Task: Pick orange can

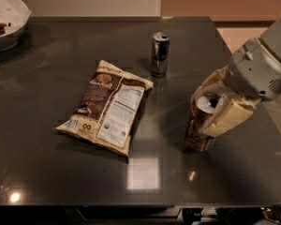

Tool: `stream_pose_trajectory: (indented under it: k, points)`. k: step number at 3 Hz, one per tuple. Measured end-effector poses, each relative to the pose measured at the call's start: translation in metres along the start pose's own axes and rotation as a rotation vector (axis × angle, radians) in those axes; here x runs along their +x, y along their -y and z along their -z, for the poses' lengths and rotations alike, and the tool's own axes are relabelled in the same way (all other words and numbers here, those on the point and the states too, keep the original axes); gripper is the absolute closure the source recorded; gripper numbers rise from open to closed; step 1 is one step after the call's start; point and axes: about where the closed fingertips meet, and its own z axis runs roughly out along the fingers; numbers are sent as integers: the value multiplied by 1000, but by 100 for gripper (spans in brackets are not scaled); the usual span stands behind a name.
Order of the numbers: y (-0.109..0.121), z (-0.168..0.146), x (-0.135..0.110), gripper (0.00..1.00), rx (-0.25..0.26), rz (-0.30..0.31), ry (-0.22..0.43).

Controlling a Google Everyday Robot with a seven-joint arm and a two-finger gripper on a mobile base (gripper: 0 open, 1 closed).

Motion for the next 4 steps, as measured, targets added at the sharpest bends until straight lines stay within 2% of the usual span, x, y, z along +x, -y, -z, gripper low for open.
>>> stream_pose_trajectory:
  k: [1,2,3,4]
  points:
    - [18,26,-18,100,34,11,8]
    - [34,48,-32,100,58,17,31]
    - [55,71,-49,100,105,31,49]
    - [58,71,-52,100,116,33,53]
